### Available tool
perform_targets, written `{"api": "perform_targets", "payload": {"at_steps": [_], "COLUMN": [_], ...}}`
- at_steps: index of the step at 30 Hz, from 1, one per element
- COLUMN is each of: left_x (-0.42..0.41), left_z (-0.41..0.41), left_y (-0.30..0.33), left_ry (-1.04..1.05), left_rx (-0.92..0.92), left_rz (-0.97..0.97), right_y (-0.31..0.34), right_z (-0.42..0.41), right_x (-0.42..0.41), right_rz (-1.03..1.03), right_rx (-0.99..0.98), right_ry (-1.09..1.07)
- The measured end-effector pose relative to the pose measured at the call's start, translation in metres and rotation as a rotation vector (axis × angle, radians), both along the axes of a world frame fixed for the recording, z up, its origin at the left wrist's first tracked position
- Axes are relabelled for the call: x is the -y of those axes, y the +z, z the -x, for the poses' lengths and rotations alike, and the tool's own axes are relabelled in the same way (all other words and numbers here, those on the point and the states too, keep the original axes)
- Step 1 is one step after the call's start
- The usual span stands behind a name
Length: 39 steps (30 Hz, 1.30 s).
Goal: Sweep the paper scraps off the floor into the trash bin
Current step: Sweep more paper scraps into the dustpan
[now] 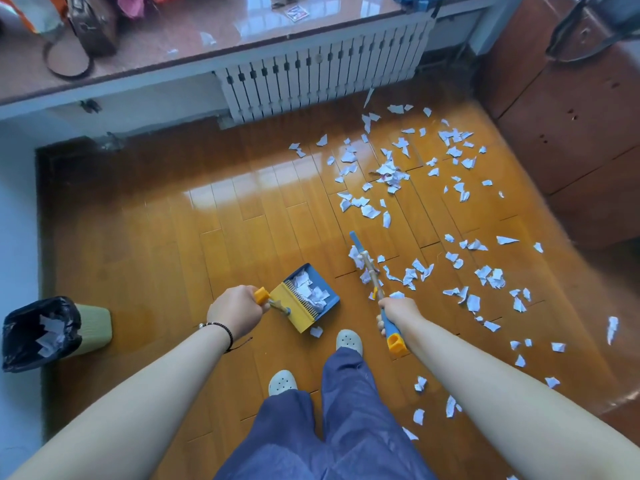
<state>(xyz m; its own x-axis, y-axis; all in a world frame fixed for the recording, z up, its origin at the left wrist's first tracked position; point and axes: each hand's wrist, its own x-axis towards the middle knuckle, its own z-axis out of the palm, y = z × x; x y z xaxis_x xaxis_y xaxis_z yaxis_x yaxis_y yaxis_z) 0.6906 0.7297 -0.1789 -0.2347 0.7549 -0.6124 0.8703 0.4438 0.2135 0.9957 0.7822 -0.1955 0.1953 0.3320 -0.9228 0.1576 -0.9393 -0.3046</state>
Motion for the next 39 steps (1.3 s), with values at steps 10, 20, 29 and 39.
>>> {"api": "perform_targets", "payload": {"at_steps": [10,20,29,39], "left_x": [-0.097,-0.138,-0.127,-0.102], "left_z": [-0.081,-0.111,-0.097,-0.051], "left_y": [-0.01,-0.008,-0.002,-0.007], "left_ry": [0.027,0.023,0.029,-0.062], "left_rx": [-0.057,-0.096,-0.103,-0.114], "left_rz": [0.037,0.056,0.069,0.085], "right_y": [-0.049,-0.018,0.015,-0.012], "right_z": [-0.059,-0.053,-0.082,-0.08], "right_x": [-0.093,-0.094,-0.104,-0.09], "right_rz": [0.1,0.178,0.114,0.09], "right_rx": [0.161,-0.033,-0.007,0.063], "right_ry": [0.211,0.503,0.472,0.151]}}
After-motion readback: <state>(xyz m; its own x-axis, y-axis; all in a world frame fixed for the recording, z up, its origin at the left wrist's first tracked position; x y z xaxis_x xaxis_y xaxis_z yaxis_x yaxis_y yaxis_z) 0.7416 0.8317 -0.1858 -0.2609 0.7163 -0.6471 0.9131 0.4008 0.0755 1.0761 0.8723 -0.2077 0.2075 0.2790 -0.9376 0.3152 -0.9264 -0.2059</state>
